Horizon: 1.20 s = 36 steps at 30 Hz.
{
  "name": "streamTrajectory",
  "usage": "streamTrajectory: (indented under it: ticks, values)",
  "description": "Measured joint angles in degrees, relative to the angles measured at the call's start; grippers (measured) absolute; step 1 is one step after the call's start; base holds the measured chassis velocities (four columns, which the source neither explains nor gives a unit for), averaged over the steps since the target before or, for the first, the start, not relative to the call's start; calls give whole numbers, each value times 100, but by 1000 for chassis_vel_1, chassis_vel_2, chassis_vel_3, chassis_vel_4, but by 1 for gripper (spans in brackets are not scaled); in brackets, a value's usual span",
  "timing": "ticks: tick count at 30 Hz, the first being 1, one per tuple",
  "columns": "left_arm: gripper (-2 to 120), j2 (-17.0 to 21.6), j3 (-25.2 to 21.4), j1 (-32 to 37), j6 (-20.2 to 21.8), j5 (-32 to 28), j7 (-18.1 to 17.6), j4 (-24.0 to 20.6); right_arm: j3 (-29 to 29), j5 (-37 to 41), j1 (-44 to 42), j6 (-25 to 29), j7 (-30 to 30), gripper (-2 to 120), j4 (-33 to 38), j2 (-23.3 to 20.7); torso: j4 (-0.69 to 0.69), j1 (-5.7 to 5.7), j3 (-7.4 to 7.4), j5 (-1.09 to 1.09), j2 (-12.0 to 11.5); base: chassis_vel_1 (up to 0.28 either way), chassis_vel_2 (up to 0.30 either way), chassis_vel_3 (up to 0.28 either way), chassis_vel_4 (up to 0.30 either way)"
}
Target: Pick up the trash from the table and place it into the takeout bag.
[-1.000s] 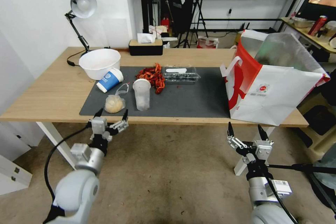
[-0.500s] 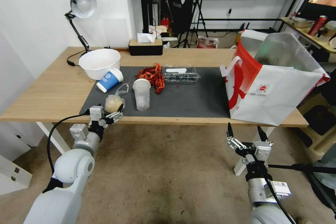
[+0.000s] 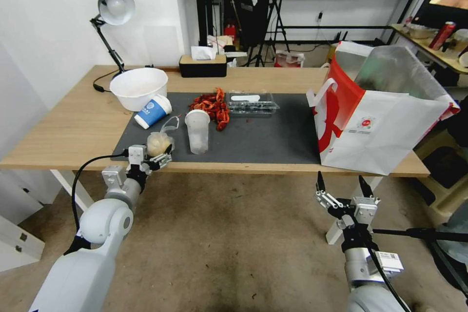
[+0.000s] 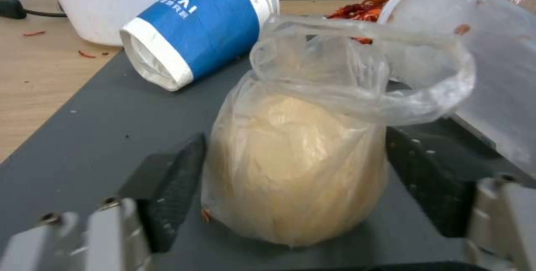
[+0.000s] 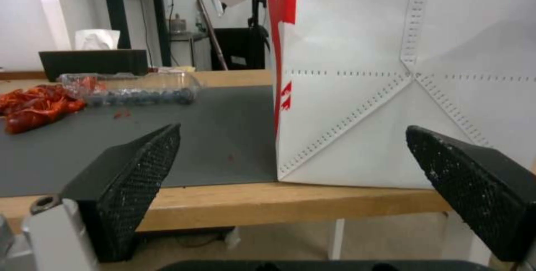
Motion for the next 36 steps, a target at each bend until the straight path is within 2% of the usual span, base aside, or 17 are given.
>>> streamTrajectory:
  ticks: [1, 4, 6, 8, 10, 12, 13, 15, 17, 21, 25, 27, 30, 33, 35, 36]
  values:
    - [69, 19, 7, -15, -2, 2, 7, 26, -3, -6, 6, 4, 1, 100, -13, 6, 0, 0, 0, 0, 0, 0, 0, 0, 0]
    - [62, 45, 12, -18, -10, 11, 20, 45, -4, -7, 22, 6, 4, 100, -21, 9, 0, 0, 0, 0, 0, 0, 0, 0, 0]
    - [50, 70, 13, -18, -26, 29, 39, 59, -3, -8, 36, 8, 11, 100, -28, 9, 0, 0, 0, 0, 0, 0, 0, 0, 0]
    - [47, 76, 14, -15, -35, 33, 47, 59, -3, -8, 36, 8, 15, 100, -27, 9, 0, 0, 0, 0, 0, 0, 0, 0, 0]
    - [35, 102, 10, 14, -96, 55, 96, 59, -1, -16, 29, 15, 21, 100, -33, 11, 0, 0, 0, 0, 0, 0, 0, 0, 0]
    - [33, 104, 10, 17, -105, 58, 100, 59, -1, -17, 26, 16, 22, 100, -34, 12, 0, 0, 0, 0, 0, 0, 0, 0, 0]
    - [26, 122, 2, 40, -198, 83, 132, 54, -1, -23, 18, 21, 26, 100, -34, 19, 0, 0, 0, -1, 0, 0, 0, 0, 0]
    - [23, 132, -7, 50, -236, 90, 151, 47, -1, -26, 13, 25, 27, 100, -34, 22, 0, 0, 0, -1, 0, 0, 0, 0, 0]
    - [11, 186, -59, 87, -413, 134, 246, -36, -1, -28, 4, 33, 29, 100, -34, 27, 0, 0, 0, -1, 0, 0, 0, 0, 0]
    - [4, 328, -129, 106, -651, 126, 412, -203, -1, -29, 2, 40, 29, 100, -34, 34, 0, 0, 0, 0, 0, 0, 0, 0, 0]
    - [4, 631, -151, 77, -932, -130, 735, -403, -6, -29, 3, 45, 29, 100, -35, 44, 0, 0, 0, 0, 0, 0, 0, 0, 0]
    - [4, 681, -147, 64, -970, -168, 779, -423, -7, -29, 3, 46, 29, 100, -35, 44, 0, 0, 0, -1, 0, 0, 0, 0, 0]
    - [4, 1058, 23, -134, -1238, -520, 969, -572, -5, -28, 5, 51, 27, 100, -42, 45, 1, 0, 0, 0, 0, 0, 0, 0, 0]
    - [4, 1177, 129, -243, -1286, -654, 999, -639, 0, -27, 4, 53, 27, 100, -49, 45, 0, 0, 0, 0, 0, 0, 0, 0, 0]
    - [4, 1412, 437, -579, -1318, -972, 1012, -775, 8, -26, 4, 57, 27, 100, -61, 48, 0, 0, 0, 0, 0, 0, 0, 0, 0]
    - [4, 1412, 437, -579, -1318, -972, 1012, -775, 8, -26, 4, 57, 27, 100, -61, 48, 0, 0, 0, 0, 0, 0, 0, 0, 0]
